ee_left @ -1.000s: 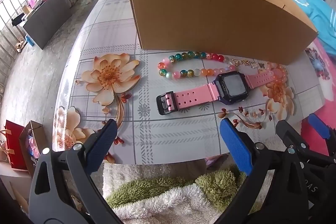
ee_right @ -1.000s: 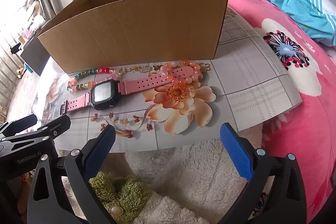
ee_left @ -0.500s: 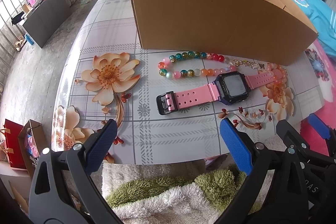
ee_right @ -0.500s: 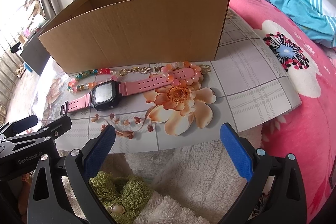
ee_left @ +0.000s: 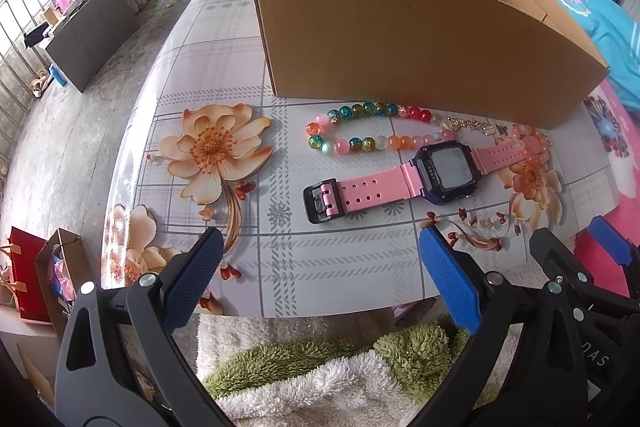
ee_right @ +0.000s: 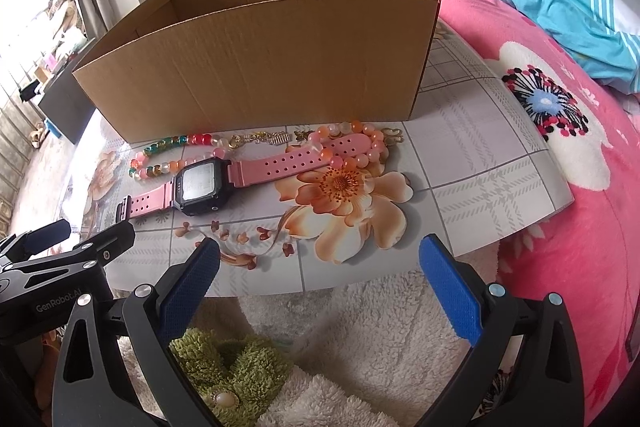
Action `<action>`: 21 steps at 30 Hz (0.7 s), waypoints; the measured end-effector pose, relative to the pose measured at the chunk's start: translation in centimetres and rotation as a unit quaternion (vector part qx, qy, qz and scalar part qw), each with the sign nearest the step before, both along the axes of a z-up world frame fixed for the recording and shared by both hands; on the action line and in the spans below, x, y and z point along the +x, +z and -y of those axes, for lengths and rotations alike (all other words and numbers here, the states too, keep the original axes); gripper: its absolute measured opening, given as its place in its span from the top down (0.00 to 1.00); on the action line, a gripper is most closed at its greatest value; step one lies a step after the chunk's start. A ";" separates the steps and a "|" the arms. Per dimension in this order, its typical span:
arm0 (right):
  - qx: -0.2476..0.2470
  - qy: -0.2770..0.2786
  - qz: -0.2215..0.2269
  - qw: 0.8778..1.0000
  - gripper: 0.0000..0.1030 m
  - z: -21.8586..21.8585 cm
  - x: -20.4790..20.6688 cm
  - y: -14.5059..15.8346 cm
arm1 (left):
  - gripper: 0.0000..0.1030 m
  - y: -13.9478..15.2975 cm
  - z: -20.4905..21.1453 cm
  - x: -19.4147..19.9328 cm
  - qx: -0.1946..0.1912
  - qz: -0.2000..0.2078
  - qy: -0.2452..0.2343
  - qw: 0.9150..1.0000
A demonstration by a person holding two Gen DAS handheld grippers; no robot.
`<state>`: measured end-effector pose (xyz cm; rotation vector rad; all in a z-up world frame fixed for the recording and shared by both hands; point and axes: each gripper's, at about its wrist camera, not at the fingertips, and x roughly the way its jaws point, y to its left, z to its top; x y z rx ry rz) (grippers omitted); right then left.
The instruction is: Organize jewelry
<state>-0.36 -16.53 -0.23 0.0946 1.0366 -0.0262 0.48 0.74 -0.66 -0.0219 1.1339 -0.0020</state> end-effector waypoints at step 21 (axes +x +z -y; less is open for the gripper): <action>0.003 -0.002 0.002 1.000 0.05 -0.1 0.5 0.0 | 0.08 -0.1 0.1 0.0 0.012 0.002 0.003 1.000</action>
